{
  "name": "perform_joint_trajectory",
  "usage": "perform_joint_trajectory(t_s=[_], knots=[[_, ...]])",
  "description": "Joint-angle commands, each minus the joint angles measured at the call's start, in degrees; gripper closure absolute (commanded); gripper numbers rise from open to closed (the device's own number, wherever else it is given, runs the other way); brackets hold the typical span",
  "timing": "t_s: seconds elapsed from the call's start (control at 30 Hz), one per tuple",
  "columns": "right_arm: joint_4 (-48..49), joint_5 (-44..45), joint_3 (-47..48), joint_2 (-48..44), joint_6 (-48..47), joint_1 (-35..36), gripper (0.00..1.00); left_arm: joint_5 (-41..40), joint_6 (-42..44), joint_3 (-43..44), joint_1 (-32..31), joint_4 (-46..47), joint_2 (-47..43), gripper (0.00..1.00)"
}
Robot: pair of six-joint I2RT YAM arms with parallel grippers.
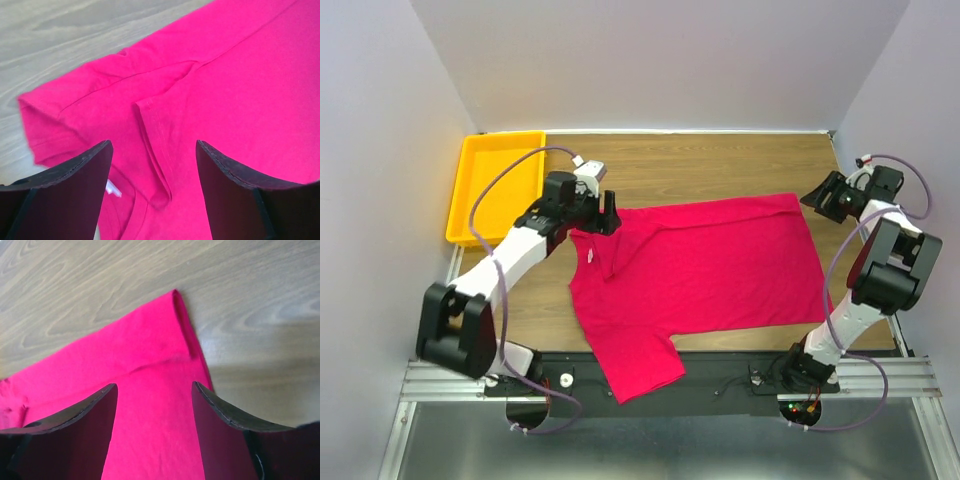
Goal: Fold and stack the t-shirts
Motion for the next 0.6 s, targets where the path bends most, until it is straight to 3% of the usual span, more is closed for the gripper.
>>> perform_joint_trajectory(t_s=[0.0, 0.23, 0.57], knots=[[0.33, -1.06, -3.37, -6.74, -5.18, -0.91, 0.33, 2.18, -2.03, 5.23, -0.75, 1.33, 9.89, 0.24], [-2.91, -7.65, -9.26, -16.05, -9.4, -0.99, 0.33, 0.06, -5.8, 11.91, -1.46, 2.21, 22.3, 0.32], [-3.8, -5.99, -14.1, -21.51, -11.78, -1.08, 0.32, 2.17, -6.43, 12.44, -3.65, 2.21, 27.07, 0.42]])
